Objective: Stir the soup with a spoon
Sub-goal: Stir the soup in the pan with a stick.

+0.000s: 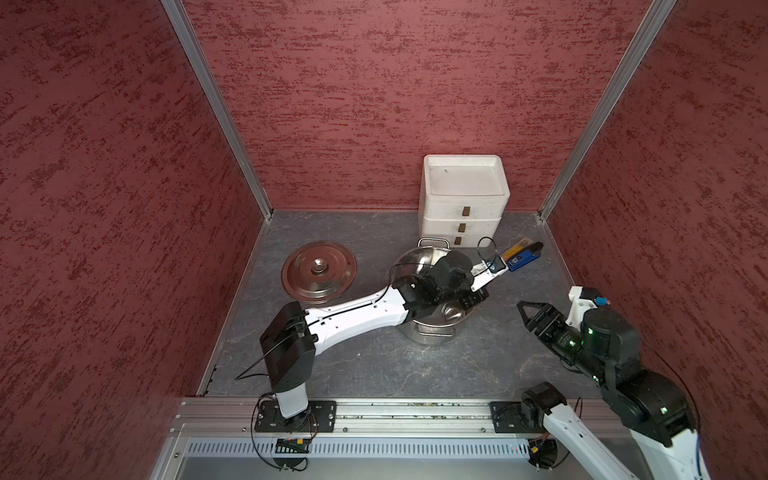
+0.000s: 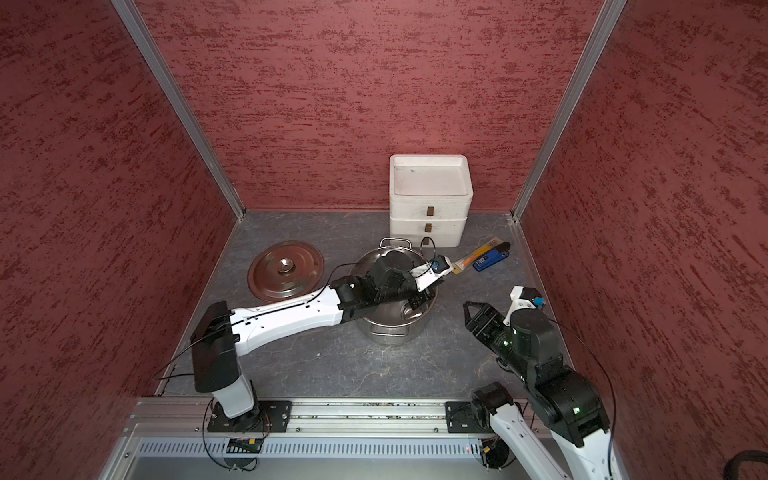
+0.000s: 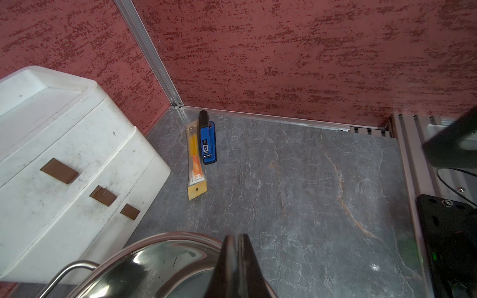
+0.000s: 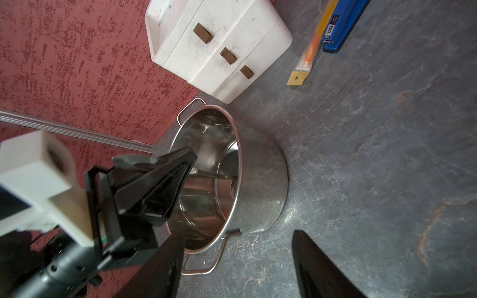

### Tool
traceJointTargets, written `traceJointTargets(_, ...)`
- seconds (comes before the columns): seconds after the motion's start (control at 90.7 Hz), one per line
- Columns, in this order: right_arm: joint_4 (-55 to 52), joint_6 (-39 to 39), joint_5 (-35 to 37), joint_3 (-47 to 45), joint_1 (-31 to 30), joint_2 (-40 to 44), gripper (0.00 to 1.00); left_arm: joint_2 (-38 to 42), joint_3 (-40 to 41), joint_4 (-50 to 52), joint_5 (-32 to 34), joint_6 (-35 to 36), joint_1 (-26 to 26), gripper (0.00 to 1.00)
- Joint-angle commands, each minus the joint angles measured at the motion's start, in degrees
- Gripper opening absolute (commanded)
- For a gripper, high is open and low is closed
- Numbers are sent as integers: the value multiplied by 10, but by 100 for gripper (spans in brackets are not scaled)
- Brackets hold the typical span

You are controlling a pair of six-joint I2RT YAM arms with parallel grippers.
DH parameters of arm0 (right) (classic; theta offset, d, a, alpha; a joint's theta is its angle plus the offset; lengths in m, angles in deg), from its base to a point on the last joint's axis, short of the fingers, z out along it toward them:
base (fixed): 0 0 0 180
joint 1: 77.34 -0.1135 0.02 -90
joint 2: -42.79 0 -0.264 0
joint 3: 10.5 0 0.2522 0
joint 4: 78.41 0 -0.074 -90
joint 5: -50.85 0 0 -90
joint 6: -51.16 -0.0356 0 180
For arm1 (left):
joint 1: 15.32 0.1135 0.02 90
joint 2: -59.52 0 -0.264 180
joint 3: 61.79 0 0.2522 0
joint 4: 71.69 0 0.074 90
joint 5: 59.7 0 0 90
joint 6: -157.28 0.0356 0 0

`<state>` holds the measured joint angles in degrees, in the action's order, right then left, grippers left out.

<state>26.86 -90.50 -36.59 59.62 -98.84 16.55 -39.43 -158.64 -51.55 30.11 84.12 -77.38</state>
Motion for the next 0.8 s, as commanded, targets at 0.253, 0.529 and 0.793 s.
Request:
traceJointTargets(0.253,51,3,-29,-22,-3,-22,69,158,136,-21,115,-39,-7,0)
traceJointTargets(0.529,53,6,-35,-17,-3,-27,70,207,194,-24,103,-42,98,0)
traceJointTargets(0.793,9,18,-30,7,-3,-39,92,125,135,-82,61,-8,179,0)
